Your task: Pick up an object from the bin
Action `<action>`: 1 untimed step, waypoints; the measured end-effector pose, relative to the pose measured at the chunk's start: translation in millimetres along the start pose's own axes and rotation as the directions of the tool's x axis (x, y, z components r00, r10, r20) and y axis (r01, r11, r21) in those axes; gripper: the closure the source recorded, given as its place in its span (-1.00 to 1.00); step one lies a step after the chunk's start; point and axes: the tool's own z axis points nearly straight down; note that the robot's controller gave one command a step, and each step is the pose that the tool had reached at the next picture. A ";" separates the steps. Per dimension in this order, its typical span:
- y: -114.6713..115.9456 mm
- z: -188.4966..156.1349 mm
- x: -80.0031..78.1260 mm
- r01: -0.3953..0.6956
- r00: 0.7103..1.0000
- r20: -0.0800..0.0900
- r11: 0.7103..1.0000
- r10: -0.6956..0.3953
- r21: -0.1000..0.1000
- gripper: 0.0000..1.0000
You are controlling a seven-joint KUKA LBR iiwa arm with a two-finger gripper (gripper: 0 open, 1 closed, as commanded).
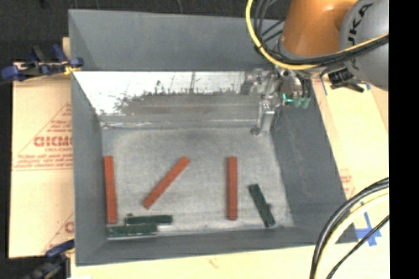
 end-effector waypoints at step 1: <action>-14.9 40.2 0.5 0.026 1.000 0.009 1.000 -0.026 0.001 -1.00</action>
Offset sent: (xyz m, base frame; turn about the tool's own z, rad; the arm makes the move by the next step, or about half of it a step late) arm -0.0286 0.0597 -0.1231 -0.1483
